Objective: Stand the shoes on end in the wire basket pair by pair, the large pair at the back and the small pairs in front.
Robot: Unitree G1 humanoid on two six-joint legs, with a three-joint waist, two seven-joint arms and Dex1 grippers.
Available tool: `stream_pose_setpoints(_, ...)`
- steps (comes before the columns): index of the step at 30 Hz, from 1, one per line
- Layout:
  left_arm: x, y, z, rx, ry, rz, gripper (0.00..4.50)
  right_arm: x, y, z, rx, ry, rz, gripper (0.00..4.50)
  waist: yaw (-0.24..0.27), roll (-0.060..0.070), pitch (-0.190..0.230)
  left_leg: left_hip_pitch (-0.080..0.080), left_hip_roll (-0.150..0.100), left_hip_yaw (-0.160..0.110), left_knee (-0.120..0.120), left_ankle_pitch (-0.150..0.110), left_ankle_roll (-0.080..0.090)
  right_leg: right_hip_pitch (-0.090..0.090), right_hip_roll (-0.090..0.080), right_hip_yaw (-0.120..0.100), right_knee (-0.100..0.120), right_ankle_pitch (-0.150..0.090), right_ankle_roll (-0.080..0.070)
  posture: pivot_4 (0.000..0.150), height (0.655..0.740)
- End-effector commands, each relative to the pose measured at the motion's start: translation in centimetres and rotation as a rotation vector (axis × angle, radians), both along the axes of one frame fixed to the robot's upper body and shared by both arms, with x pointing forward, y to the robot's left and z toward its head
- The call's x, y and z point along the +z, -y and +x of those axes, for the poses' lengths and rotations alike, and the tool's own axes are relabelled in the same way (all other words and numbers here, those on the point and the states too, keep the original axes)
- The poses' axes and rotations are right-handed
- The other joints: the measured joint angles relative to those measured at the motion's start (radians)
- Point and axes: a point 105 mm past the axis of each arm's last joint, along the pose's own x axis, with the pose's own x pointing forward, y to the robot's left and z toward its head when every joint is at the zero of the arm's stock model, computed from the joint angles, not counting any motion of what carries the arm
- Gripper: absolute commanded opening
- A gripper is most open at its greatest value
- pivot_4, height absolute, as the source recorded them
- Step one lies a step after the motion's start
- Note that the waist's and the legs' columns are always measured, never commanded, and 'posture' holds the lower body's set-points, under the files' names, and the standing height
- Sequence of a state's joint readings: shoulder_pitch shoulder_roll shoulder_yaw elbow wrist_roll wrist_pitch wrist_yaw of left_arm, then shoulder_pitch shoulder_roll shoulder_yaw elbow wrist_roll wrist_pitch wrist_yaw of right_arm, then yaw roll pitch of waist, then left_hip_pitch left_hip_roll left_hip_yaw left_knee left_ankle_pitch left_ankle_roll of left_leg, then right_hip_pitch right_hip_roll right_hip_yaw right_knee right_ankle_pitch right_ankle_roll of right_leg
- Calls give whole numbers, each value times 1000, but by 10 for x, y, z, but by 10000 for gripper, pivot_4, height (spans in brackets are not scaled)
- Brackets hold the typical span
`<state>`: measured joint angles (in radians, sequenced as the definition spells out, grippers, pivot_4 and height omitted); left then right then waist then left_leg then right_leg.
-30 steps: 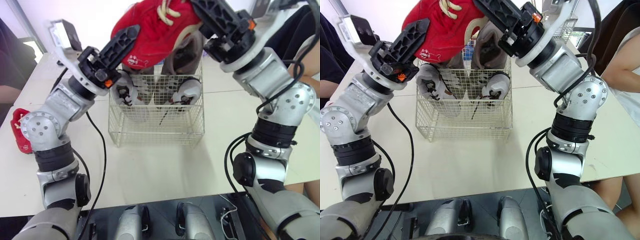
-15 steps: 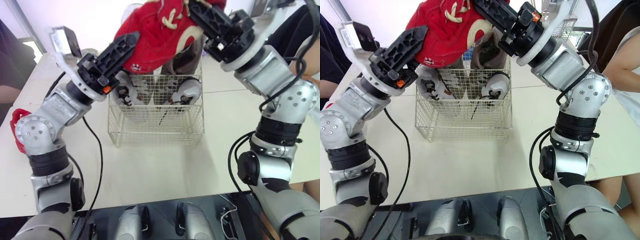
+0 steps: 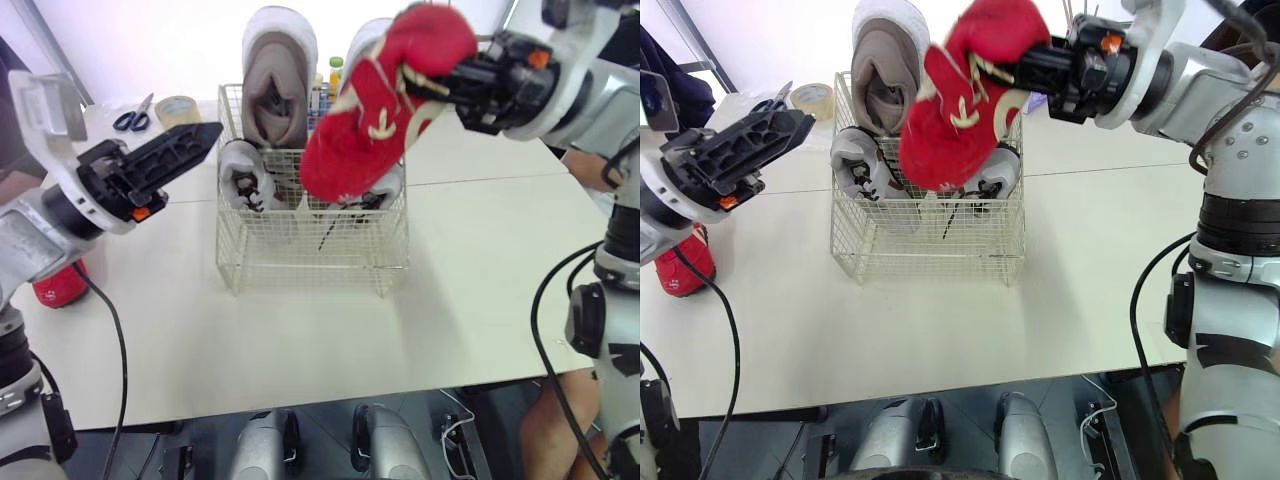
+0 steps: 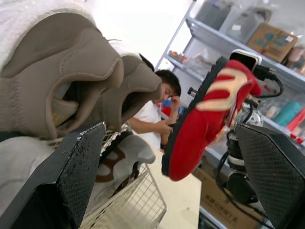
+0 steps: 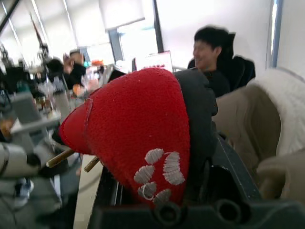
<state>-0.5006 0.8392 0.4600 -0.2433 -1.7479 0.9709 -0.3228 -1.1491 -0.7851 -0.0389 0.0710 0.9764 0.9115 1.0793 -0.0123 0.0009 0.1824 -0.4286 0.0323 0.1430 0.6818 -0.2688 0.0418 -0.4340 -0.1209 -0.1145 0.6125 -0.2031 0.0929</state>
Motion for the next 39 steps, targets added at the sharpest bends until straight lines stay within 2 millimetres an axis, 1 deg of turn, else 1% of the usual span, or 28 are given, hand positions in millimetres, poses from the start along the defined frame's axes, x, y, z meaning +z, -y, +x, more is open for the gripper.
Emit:
stream_pose_setpoints(1, 10, 0, -8, 28, 69, 6, 44548, 0, 5, -5, 20, 135, -96, 6878, 0, 0, 0, 0, 0, 0, 0, 0, 0, 0, 0, 0, 0, 0, 0, 1500, 7400)
stream_pose_setpoints(7, 5, 9, -11, 31, 74, 4, 44548, -20, 8, 6, -1, 240, -249, 6878, 0, 0, 0, -1, 0, 0, 0, 0, 0, -1, 0, 0, 0, 0, 0, 1500, 7400)
stream_pose_setpoints(10, -1, 13, -11, 18, 54, 9, 44548, -26, 10, 9, -17, 294, -315, 6878, 1, 0, 0, -1, 0, 0, 0, 0, -1, -1, 0, 0, 0, 0, 0, 1500, 7400)
stream_pose_setpoints(13, -4, 16, -8, 4, 45, 27, 44548, -31, 12, 7, -12, 323, -364, 6878, 2, 0, 0, -1, 0, 0, 0, 0, -1, -1, 0, 0, 0, 0, 0, 1500, 7400)
stream_pose_setpoints(17, -4, 23, -3, -14, 55, 60, 44548, -47, 16, 13, -30, 375, -465, 6878, 5, -1, 0, -1, 0, 0, 0, -1, -3, -1, -1, 0, 0, 0, 0, 1500, 7400)
stream_pose_setpoints(21, -3, 24, -2, -25, 63, 57, 44548, -50, 17, 12, -12, 377, -494, 6878, 1, 0, 0, -1, 0, 1, 1, -1, -2, -1, -1, 0, 0, 0, 0, 1500, 7400)
stream_pose_setpoints(25, -4, 26, 0, -24, 67, 59, 44548, -66, 15, 15, 25, 378, -570, 6878, 4, 0, 0, -1, 0, 0, 1, 0, -1, -1, 0, 0, 0, 0, 0, 1500, 7400)
stream_pose_setpoints(29, -6, 28, 1, -18, 75, 59, 44548, -82, 6, 15, 80, 339, -593, 6878, 6, -1, 0, -1, -1, 0, 1, 0, -1, 0, -1, 0, 0, 0, 0, 1500, 7400)
stream_pose_setpoints(31, -6, 28, 1, -15, 77, 58, 44548, -86, 4, 15, 93, 329, -600, 6878, 6, -1, 0, -1, -1, 0, 1, 0, -1, 0, -1, 0, 0, 0, 0, 1500, 7400)
stream_pose_setpoints(35, -8, 29, 1, -11, 81, 57, 44548, -100, 1, 18, 96, 274, -609, 6878, 4, 0, 0, -1, -1, 0, 1, 0, -1, 0, -1, 0, 0, 0, 0, 1500, 7400)
stream_pose_setpoints(39, -9, 30, 1, -7, 81, 51, 44548, -106, 1, 23, 68, 236, -596, 6878, 5, 0, 0, -1, -1, 0, 1, 0, -1, 0, -1, 0, 0, 0, 0, 1500, 7400)
